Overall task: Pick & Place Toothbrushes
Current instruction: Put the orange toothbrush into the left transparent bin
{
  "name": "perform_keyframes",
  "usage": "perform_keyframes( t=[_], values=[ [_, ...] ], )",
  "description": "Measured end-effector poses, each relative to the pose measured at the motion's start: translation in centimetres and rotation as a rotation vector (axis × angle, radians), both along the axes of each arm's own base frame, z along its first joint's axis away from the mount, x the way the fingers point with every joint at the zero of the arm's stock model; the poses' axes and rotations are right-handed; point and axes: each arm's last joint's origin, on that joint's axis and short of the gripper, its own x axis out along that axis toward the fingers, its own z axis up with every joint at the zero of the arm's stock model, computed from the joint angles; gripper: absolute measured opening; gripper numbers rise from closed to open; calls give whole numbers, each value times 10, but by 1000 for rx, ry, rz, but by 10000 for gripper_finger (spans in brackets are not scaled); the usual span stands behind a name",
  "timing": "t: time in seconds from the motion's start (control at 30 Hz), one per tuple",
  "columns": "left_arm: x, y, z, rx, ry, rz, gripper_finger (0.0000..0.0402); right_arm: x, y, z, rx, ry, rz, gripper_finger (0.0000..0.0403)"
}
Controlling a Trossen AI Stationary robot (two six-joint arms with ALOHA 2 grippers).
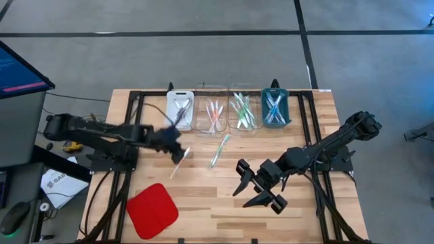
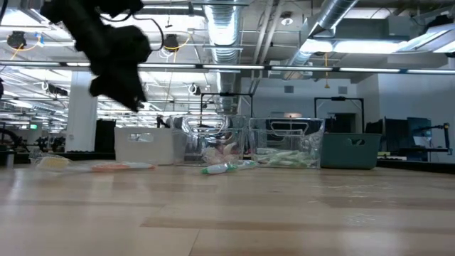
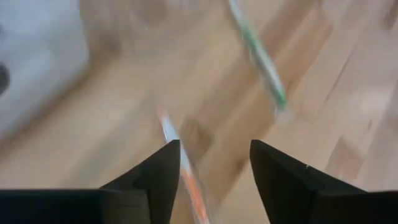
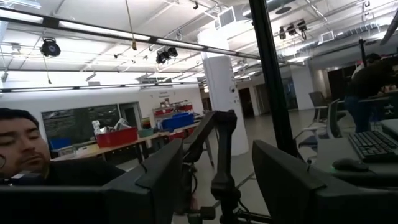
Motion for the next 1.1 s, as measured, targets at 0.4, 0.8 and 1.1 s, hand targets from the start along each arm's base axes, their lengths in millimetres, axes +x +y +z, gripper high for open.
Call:
perform_keyframes(
  t=[0.4,0.8,1.1],
  values=[
    [-6,-39,-56,-17,213,49,157,0,0,0,-10,-4,-6,189],
    [25,-46,-87,19,396,46,157,2,-4,0,-21,-13,-24,185],
    [22,-42,-58,27,257,48,157,3,-4,-2,-28,1,-24,189]
  ],
)
